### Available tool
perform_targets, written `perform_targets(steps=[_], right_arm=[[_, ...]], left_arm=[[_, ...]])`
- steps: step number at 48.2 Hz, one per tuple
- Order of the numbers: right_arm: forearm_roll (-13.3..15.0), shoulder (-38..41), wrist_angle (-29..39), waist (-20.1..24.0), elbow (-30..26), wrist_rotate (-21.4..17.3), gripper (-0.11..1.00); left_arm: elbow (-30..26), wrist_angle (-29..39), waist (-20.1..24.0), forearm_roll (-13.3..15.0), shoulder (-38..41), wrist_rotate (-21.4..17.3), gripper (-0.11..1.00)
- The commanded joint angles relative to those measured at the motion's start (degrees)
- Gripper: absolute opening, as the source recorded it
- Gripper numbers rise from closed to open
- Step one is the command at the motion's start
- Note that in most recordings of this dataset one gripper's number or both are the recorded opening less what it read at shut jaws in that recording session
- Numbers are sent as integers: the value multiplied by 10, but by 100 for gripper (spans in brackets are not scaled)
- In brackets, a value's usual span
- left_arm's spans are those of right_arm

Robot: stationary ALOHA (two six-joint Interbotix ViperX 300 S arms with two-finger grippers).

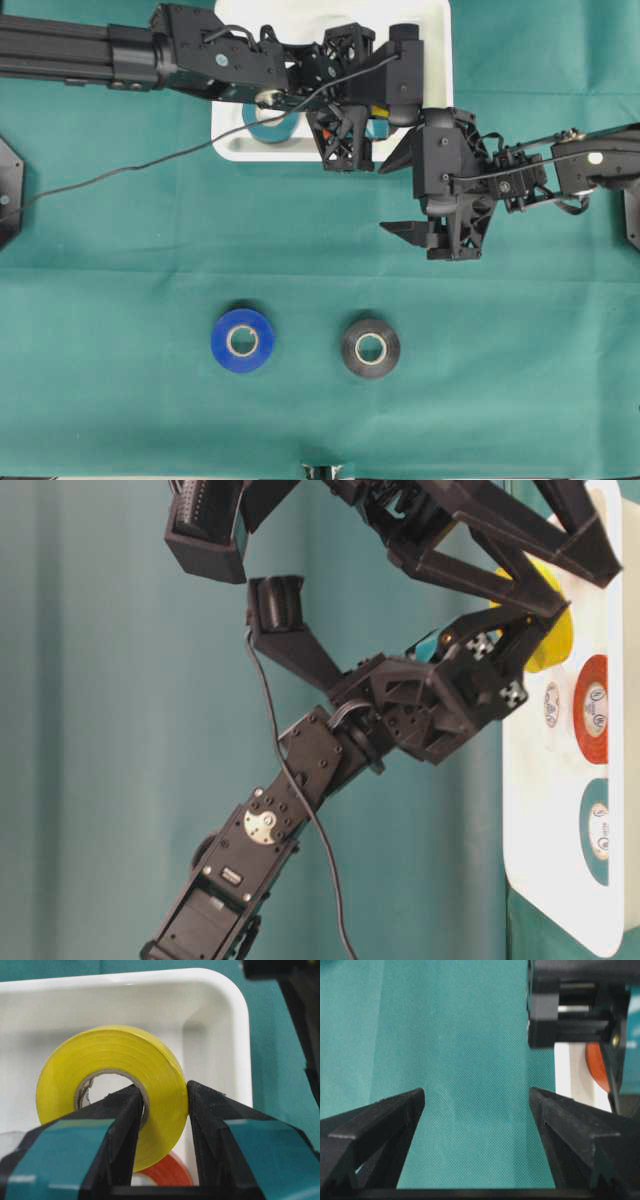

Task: Put the tape alternately from left to right into the white case.
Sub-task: 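Lift the yellow roll with the left gripper and carry it into the tray, then open the left gripper to release the yellow roll in the tray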

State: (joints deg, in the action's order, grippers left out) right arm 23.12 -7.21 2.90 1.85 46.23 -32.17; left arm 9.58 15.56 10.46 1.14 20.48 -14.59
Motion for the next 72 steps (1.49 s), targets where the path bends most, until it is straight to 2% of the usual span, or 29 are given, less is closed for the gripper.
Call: perform_targets(steps=[1, 26, 28, 36, 40, 72], right_arm=[[0, -11, -6, 2, -5, -1, 84], [0, -11, -6, 2, -7, -1, 84], [0, -11, -6, 2, -7, -1, 84], [0, -11, -6, 2, -7, -1, 84], [0, -11, -6, 2, -7, -1, 84], [1, -11, -6, 2, -5, -2, 84]], left_arm=[[-19, -4, 1, -1, -11, -1, 28], [-15, -5, 1, -1, -11, 0, 29], [-14, -5, 1, -1, -11, 0, 38], [-14, -5, 1, -1, -12, -1, 85], [-13, -5, 1, -1, -15, -1, 97], [8, -5, -7, -1, -42, 0, 96]])
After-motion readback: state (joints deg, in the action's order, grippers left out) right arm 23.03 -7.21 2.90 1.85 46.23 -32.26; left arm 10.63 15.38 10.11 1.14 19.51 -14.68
